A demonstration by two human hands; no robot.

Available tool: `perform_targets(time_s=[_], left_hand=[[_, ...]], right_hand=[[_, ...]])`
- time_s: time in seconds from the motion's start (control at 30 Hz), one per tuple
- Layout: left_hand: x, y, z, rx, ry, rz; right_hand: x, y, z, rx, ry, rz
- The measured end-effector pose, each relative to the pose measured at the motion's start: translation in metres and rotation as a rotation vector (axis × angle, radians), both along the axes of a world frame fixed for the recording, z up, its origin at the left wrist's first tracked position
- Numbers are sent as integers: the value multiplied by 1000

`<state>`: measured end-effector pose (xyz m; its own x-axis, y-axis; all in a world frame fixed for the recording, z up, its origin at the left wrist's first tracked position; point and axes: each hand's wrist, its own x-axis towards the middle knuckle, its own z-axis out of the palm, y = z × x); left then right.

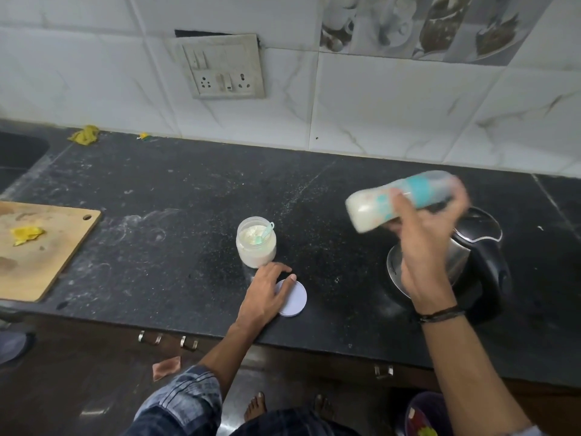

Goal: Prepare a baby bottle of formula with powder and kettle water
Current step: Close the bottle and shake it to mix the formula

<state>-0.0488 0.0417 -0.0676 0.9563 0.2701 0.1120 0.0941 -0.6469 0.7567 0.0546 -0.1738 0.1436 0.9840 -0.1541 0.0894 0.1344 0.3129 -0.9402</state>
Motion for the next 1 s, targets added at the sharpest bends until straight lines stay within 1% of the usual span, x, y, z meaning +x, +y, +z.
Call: perform_targets(time_s=[0.03,0.07,0.17,0.2,0.23,0.3,0.33,0.37,0.47,0.5,0.53,0.6,0.63,0.67,0.73,0.77,0.8,0.83,0.9,0.93,1.0], left_hand=[[0,0,0,0,-3,-2],[0,0,0,0,-7,-4],[0,-1,0,5,-20,4],[0,-1,0,9,-17,6],[0,-1,0,11,-13,4],[0,0,-1,6,-19,-1],[-1,1,-2,3,-20,-6],[0,1,-2,1,-20,-10],[0,0,-1,0,-20,-2],[0,0,-1,2,-17,-1],[0,0,-1,2,-17,-4],[-1,1,-1,2,-22,-8],[-1,1,-1,-1,-20,-11],[-1,1,0,-5,-17,-14],[-1,0,0,-6,-15,-6],[-1,0,0,-3,-14,-1],[-1,0,-1,0,-13,-1],[-1,0,-1,2,-15,-4],[-1,1,-1,2,-17,-10],[-1,1,-1,-2,-13,-15],[-1,0,0,-7,-13,-13]], right_hand=[[-1,-1,-3,-50,20,56],[-3,-2,-3,-45,14,49],[-1,-4,1,146,-82,-147],[1,-4,1,161,-93,-170],[2,-3,0,133,-82,-144],[1,-2,-4,-17,-28,4],[0,-3,-5,-48,-20,47],[-1,-5,-3,-28,-32,37],[2,-10,3,142,-120,-136],[2,-11,3,147,-124,-149],[1,-10,2,102,-103,-117],[-3,-8,-5,-64,-34,48],[-6,-8,-6,-88,-20,98],[-8,-9,-5,-57,-28,91],[-6,-10,0,84,-76,-21],[-4,-10,1,124,-98,-67],[-3,-10,2,131,-102,-75],[-3,-9,2,93,-74,-46],[-3,-9,-3,-35,-5,56],[-4,-10,-4,-43,0,53],[-5,-13,-1,55,-49,-66]])
